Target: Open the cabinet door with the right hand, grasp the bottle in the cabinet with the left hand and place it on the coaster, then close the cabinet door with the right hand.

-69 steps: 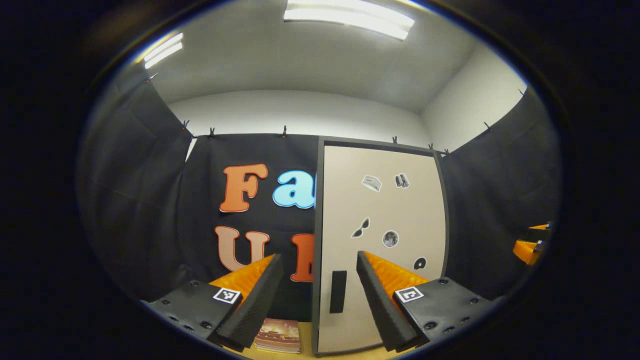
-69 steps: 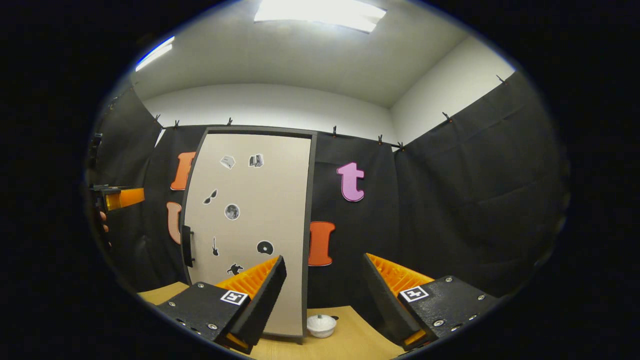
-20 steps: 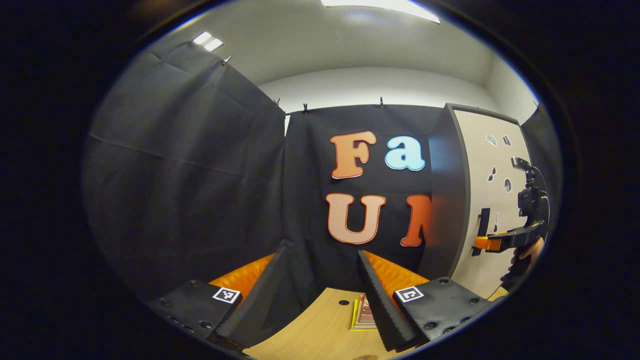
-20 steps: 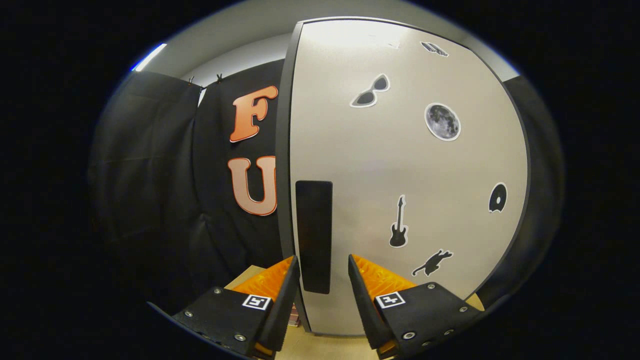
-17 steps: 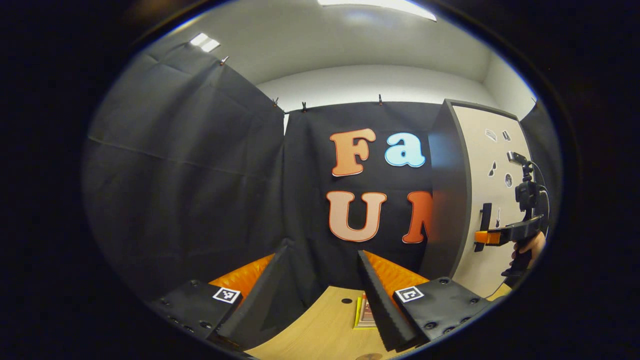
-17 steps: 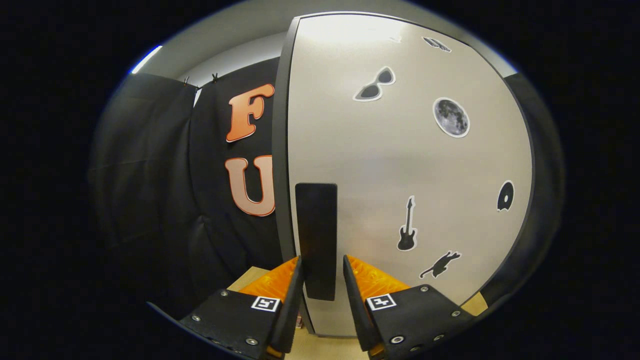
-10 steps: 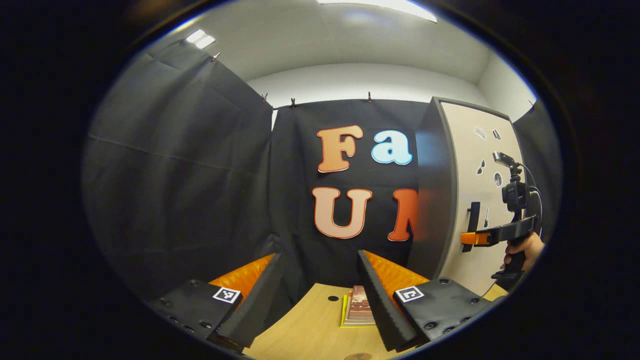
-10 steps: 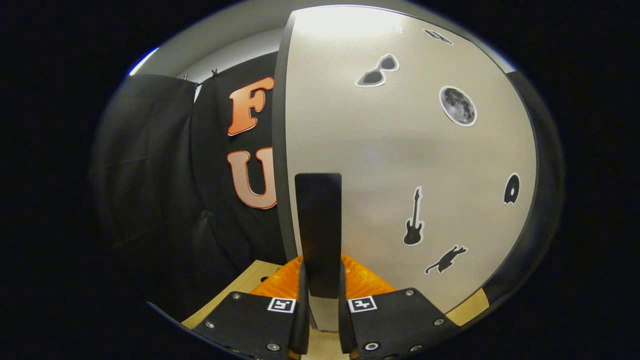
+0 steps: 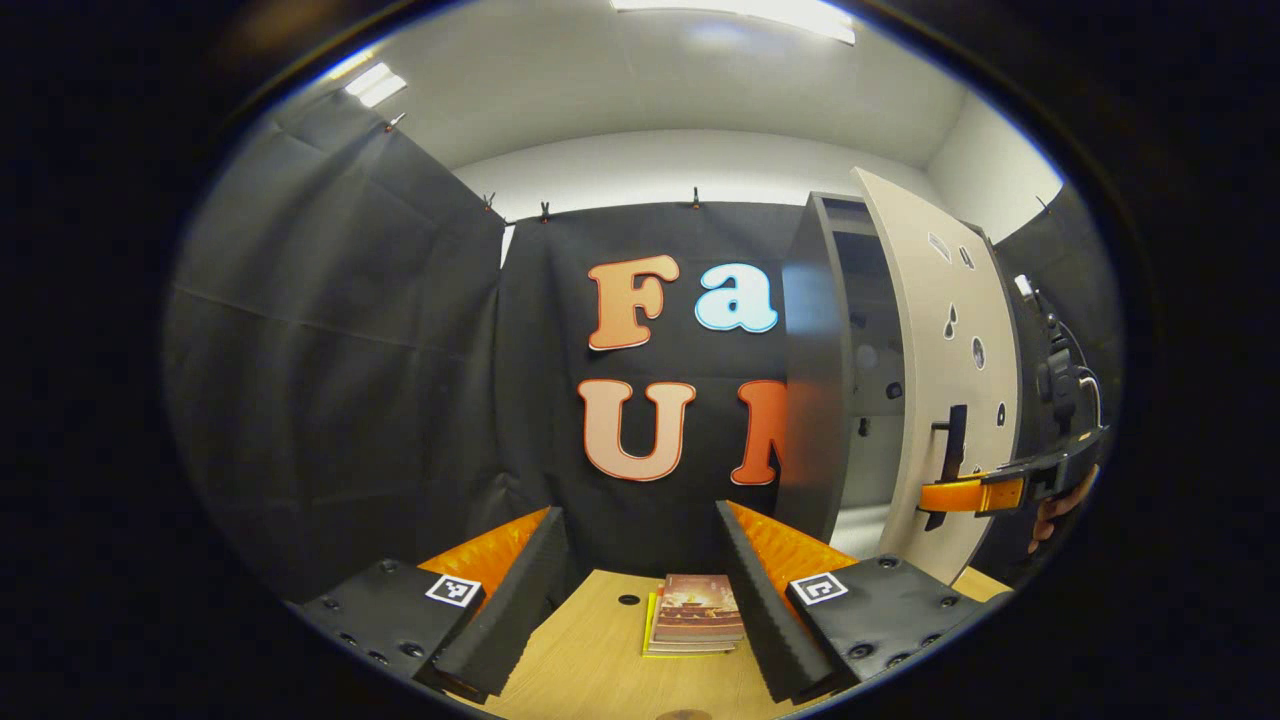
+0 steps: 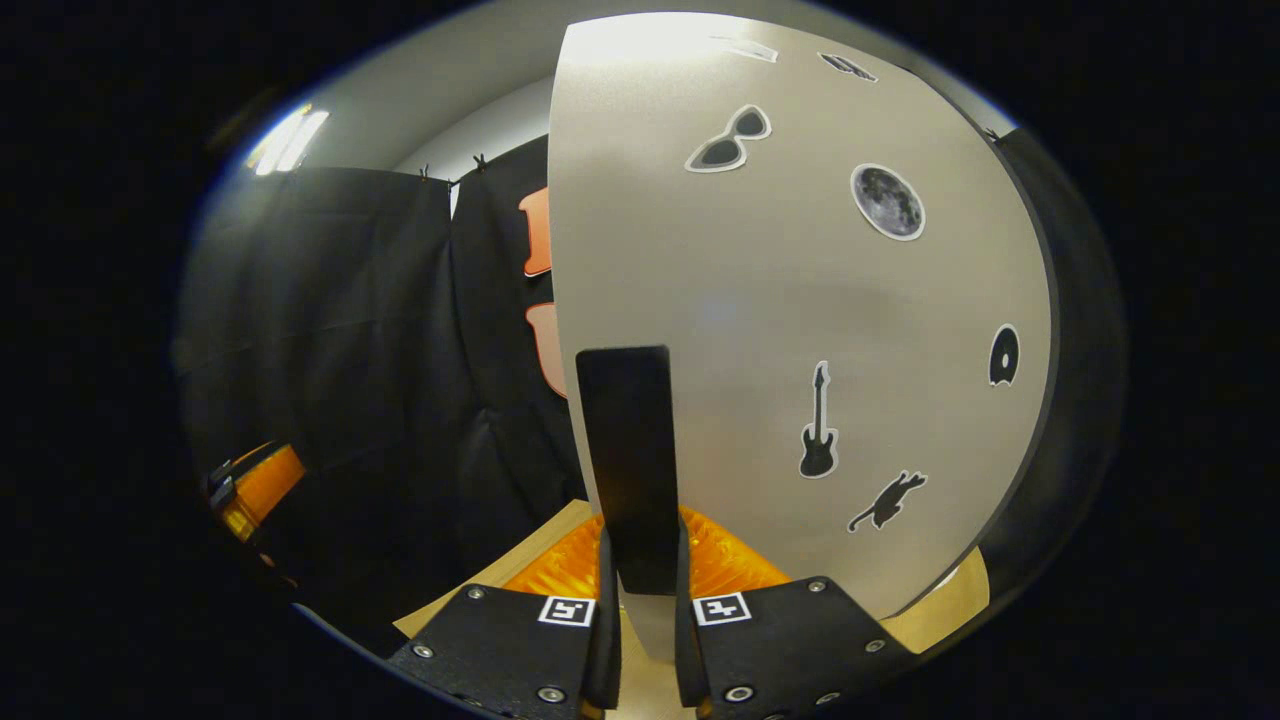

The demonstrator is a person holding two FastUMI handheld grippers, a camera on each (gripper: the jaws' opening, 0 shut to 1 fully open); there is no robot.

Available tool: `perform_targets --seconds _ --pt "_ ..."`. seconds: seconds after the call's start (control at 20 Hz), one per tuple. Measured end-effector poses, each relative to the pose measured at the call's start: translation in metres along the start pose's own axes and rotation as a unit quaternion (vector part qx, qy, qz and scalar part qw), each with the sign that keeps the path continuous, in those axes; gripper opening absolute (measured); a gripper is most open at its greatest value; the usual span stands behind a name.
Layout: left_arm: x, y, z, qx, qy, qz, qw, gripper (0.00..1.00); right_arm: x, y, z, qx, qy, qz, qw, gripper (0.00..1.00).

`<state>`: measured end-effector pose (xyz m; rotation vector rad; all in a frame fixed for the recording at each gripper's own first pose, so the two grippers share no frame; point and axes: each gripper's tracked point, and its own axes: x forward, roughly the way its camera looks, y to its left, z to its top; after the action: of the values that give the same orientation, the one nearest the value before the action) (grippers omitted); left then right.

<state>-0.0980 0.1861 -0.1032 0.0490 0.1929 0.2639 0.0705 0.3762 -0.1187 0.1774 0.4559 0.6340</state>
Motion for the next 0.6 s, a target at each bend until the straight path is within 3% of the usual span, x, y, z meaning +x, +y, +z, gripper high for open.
perform_targets --seconds 0.6 --pt "0.019 -0.096 0.017 0.001 -0.017 -0.083 0.996 0.96 -0.098 -0.019 -0.019 0.007 -0.016 -0.014 1.0 0.22"
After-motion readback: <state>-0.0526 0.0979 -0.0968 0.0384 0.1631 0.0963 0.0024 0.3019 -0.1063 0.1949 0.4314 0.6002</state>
